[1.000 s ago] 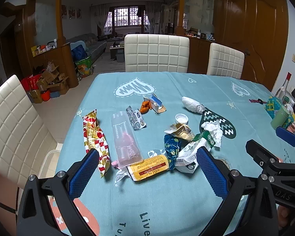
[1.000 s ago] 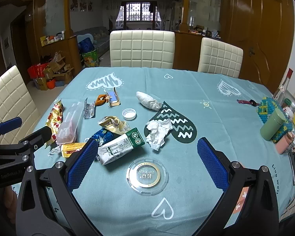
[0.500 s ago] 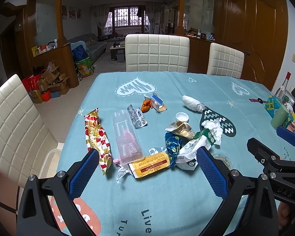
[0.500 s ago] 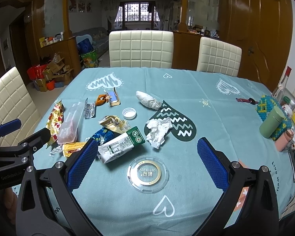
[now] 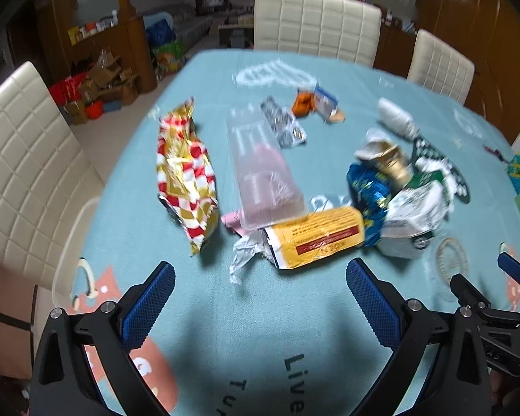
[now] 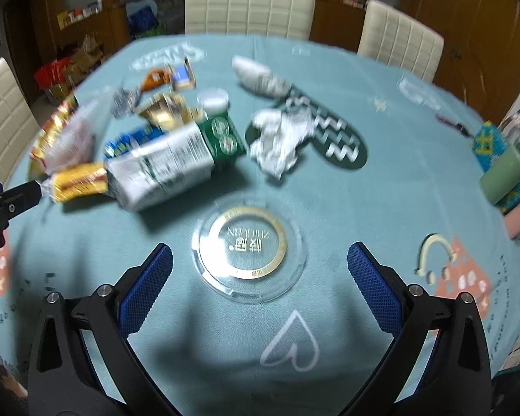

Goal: Collect trash
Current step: 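Reach the left tool to the yellow snack wrapper and grasp it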

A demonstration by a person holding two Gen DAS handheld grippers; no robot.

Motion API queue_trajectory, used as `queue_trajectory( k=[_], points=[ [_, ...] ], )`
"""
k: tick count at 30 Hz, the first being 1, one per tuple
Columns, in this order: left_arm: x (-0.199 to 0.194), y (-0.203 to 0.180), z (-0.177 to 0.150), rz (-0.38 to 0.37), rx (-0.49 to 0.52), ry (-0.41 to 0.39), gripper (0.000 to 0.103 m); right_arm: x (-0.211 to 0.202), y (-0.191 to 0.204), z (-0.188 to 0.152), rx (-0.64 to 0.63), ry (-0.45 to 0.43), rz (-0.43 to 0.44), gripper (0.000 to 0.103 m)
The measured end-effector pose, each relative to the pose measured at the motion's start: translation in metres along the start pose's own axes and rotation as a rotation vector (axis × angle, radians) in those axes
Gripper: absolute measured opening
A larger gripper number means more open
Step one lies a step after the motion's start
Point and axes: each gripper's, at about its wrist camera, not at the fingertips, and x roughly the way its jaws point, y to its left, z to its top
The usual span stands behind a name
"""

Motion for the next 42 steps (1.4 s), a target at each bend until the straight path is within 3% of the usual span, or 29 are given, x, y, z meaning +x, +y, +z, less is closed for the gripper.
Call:
queue_trajectory(
  k=[5, 9, 21, 25, 30, 37, 38, 39, 42],
  points=[
    [0.024, -0.009, 0.008, -0.004, 0.023, 0.046, 0.097, 0.031, -0.001, 0.000, 0.014, 0.075, 0.016, 0.100],
    [0.035, -0.016, 0.013, -0.025, 0.032, 0.071, 0.097, 0.038, -0.007, 0.003, 0.049, 0.064, 0.062, 0.100],
    [0.055, -0.041, 0.024, -0.065, 0.103, 0.105, 0.097, 0.041, -0.004, 0.008, 0.026, 0.034, 0.081, 0.100],
    [0.060, -0.039, 0.027, -0.084, 0.086, 0.106, 0.097, 0.035, 0.001, 0.005, -0.003, 0.013, 0.099, 0.088],
    [0.058, -0.035, 0.031, -0.132, 0.050, 0.076, 0.095, 0.035, -0.002, 0.005, 0.008, 0.016, 0.121, 0.087],
    [0.046, -0.029, 0.027, -0.168, 0.038, 0.071, 0.066, 0.033, -0.006, 0.007, 0.046, 0.028, 0.151, 0.087],
    [0.045, -0.028, 0.026, -0.174, 0.036, 0.077, 0.054, 0.032, -0.005, 0.007, 0.045, 0.031, 0.156, 0.087],
    [0.045, -0.027, 0.025, -0.187, 0.034, 0.083, 0.048, 0.031, -0.005, 0.006, 0.043, 0.029, 0.158, 0.087],
    [0.040, -0.026, 0.022, -0.224, 0.030, 0.079, 0.039, 0.027, -0.003, 0.004, 0.033, 0.018, 0.162, 0.087]
  ],
)
